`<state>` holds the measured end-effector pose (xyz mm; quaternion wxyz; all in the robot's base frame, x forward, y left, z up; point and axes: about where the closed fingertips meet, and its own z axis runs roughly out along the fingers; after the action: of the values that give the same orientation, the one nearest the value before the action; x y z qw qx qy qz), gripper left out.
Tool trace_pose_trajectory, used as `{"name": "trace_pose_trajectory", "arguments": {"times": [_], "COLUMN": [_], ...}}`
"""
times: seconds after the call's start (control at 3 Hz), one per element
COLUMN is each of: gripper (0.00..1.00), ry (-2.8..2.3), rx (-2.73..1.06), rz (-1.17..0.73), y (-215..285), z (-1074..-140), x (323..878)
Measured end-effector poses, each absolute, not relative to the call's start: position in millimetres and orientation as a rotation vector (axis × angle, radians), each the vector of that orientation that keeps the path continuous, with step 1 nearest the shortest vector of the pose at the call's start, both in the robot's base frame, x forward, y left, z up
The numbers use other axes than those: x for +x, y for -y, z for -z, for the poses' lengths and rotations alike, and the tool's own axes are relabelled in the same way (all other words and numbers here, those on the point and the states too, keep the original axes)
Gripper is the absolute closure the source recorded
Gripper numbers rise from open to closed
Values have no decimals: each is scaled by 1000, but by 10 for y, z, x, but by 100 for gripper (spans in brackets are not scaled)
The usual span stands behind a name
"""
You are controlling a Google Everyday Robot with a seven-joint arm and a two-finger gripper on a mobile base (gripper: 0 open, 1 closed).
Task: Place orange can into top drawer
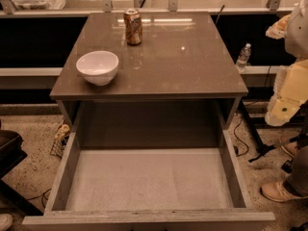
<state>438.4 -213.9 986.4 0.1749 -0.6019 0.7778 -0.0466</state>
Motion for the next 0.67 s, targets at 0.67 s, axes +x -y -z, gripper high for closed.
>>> {"name": "trace_pose_trajectory", "arguments": {"times": [0.67], "gripper": [0], "ry": [-2147], "rx": [-1626], "rz": [161], "y": [2162], "z": [-9929], "x": [4625]}}
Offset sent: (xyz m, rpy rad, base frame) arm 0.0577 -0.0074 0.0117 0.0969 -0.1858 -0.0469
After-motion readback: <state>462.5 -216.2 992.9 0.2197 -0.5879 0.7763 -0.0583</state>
